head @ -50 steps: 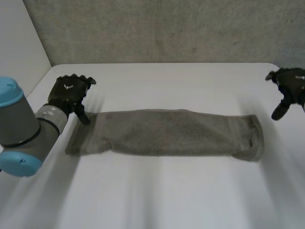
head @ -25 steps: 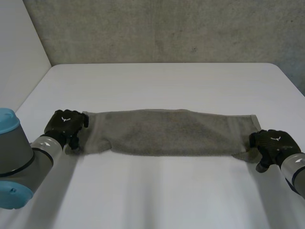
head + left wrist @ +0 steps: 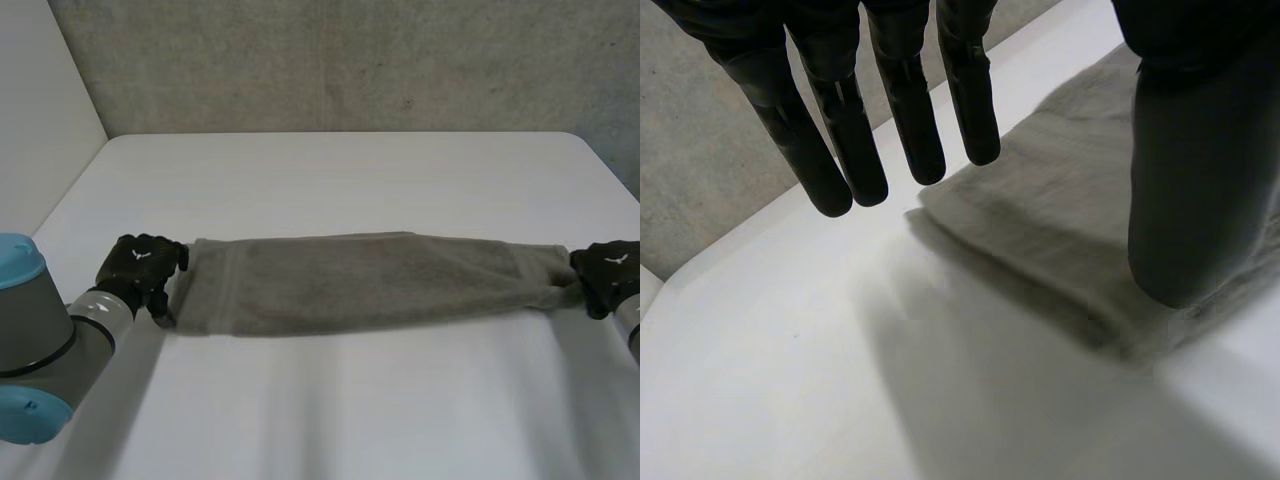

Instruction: Fold the towel.

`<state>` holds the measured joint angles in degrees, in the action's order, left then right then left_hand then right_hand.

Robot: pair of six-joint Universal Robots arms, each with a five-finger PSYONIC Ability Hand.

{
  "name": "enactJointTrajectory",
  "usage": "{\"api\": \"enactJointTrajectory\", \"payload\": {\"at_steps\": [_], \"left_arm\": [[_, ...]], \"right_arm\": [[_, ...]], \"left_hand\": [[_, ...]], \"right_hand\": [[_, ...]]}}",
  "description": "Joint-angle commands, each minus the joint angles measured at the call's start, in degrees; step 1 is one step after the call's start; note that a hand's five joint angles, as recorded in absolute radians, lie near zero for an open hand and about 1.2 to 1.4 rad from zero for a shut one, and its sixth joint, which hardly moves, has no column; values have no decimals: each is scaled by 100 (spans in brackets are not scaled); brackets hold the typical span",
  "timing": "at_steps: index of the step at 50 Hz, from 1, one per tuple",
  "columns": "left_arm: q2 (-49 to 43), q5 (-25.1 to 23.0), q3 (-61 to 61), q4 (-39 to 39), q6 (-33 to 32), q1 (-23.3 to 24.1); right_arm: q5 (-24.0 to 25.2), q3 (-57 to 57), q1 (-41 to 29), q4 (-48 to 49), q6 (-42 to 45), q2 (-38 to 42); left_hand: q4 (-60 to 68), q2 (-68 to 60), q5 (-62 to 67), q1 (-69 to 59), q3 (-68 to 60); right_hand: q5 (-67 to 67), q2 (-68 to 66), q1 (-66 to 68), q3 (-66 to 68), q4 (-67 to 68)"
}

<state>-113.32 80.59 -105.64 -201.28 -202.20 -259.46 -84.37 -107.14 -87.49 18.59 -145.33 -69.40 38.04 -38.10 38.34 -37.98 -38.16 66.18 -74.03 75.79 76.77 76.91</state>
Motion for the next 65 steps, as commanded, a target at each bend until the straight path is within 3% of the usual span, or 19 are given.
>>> {"api": "enactJointTrajectory", "payload": {"at_steps": [1,9,16,21,24,27,28,30,38,50,51,52,53,54,60,65], "left_arm": [[12,0,-62,2,-4,71],[73,9,-115,10,-4,80],[232,27,-71,37,-4,71],[556,27,0,54,49,71],[653,35,17,54,58,71],[873,35,26,45,163,80],[873,35,26,45,163,80],[935,27,26,45,234,80],[988,27,17,28,444,141],[873,53,26,2,409,360],[865,53,43,2,409,404],[864,53,44,2,409,405],[864,62,78,2,409,448],[873,62,114,2,435,501],[873,70,228,-7,453,783],[882,79,412,-25,523,1396]], "right_arm": [[78,211,679,-74,716,-30],[105,763,1339,-583,1533,41],[17,1389,1138,-760,1578,-65],[-202,2248,-484,-1216,1105,-276],[-317,2470,-962,-1314,981,-223],[-554,3083,-2758,-1349,954,302],[-554,3085,-2764,-1349,954,304],[-607,3409,-3665,-1349,963,812],[-467,3481,-4933,-1270,910,1604],[210,3235,-5146,-1191,840,1860],[411,3165,-5129,-1191,762,1834],[413,3164,-5129,-1191,761,1834],[534,3077,-5102,-1165,665,1755],[614,2989,-5059,-1130,551,1607],[685,2742,-4469,-1129,-21,858],[755,2243,-3733,-1120,-1030,-194]], "left_hand": [[-360,366,-1390,354,372],[-377,383,-1407,371,389],[-394,400,-1424,388,406],[-427,433,-1457,421,439],[-427,433,-1457,421,439],[-461,467,-1491,455,473],[-461,467,-1491,455,473],[-461,467,-1491,455,473],[-478,484,-1508,472,490],[-478,484,-1508,472,490],[-494,500,-1525,488,506],[-495,500,-1525,489,506],[-495,500,-1525,489,506],[-495,500,-1525,489,506],[-495,500,-1525,489,506],[-511,517,-1542,505,523]], "right_hand": [[382,-597,421,323,309],[382,-597,421,323,309],[382,-597,421,323,309],[382,-597,421,323,309],[382,-597,421,323,309],[382,-597,421,323,309],[382,-597,421,323,309],[382,-597,421,323,309],[382,-597,421,323,309],[382,-597,421,323,309],[-1677,1462,-1638,-1736,-1750],[-1697,1482,-1659,-1757,-1770],[-5278,5063,-5240,-5337,-5351],[-6618,6403,-6579,-6677,-6691],[-6618,6403,-6579,-6677,-6691],[-6618,6403,-6579,-6677,-6691]]}}
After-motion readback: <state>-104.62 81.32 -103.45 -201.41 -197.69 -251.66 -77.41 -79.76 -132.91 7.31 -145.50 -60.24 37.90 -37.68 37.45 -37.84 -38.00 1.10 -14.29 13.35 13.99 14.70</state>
